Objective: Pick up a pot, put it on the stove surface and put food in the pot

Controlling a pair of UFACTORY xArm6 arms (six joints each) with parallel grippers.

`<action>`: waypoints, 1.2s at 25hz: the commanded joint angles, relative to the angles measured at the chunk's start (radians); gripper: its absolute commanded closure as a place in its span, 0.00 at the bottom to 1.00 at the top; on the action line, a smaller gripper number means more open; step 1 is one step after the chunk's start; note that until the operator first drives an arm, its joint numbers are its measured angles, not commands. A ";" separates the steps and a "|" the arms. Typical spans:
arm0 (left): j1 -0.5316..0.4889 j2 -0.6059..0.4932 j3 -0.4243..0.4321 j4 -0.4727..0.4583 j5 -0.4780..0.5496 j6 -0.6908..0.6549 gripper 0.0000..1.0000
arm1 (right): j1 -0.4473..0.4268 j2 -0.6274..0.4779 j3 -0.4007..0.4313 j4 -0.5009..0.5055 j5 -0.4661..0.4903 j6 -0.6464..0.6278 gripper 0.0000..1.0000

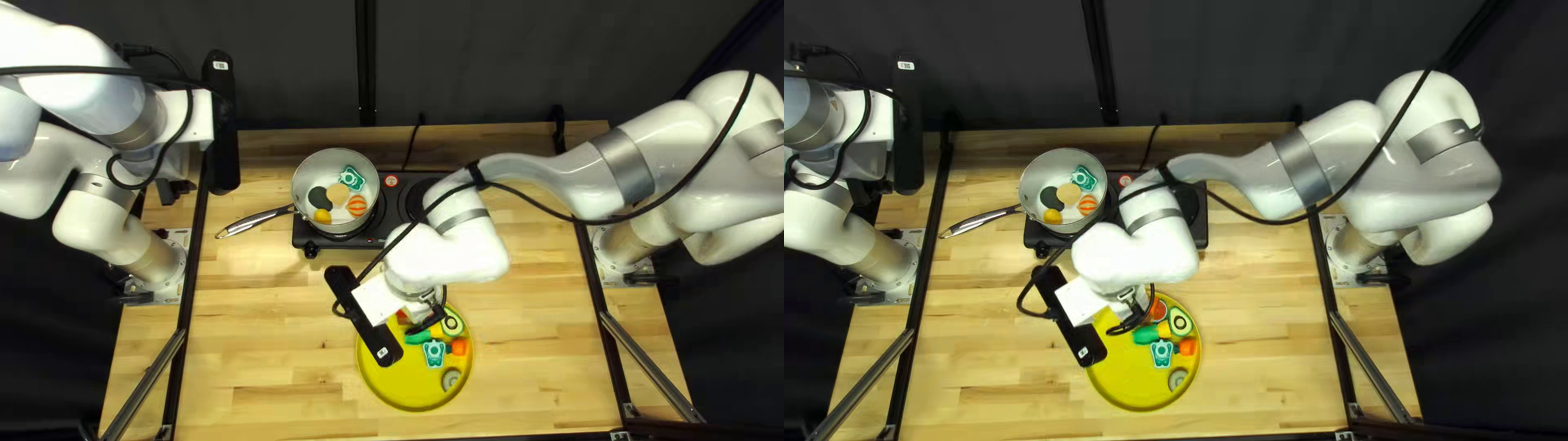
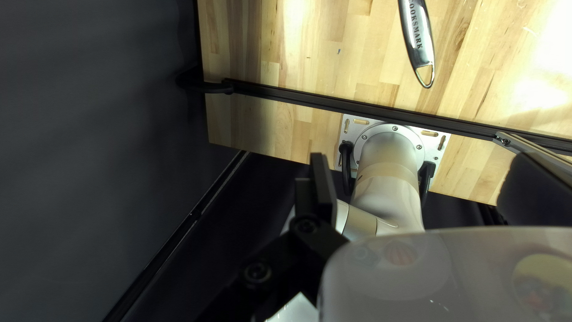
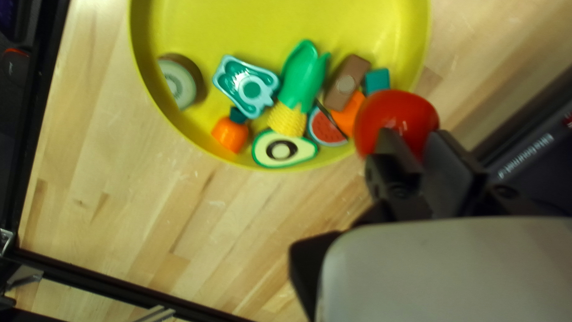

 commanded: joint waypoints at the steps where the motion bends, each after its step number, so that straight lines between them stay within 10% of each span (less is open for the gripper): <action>1: 0.000 0.000 0.000 0.000 0.000 0.000 0.00 | 0.053 0.051 -0.034 0.012 -0.007 0.041 1.00; 5: 0.000 0.000 0.000 0.000 0.000 0.000 0.00 | 0.083 0.104 -0.093 0.031 0.009 0.056 0.92; 6: 0.000 0.000 0.000 0.000 0.000 0.000 0.00 | 0.088 0.126 -0.114 0.037 0.011 0.061 0.00; 30: 0.000 0.000 0.000 0.000 0.000 0.000 0.00 | 0.097 0.374 -0.153 0.092 -0.236 0.045 0.00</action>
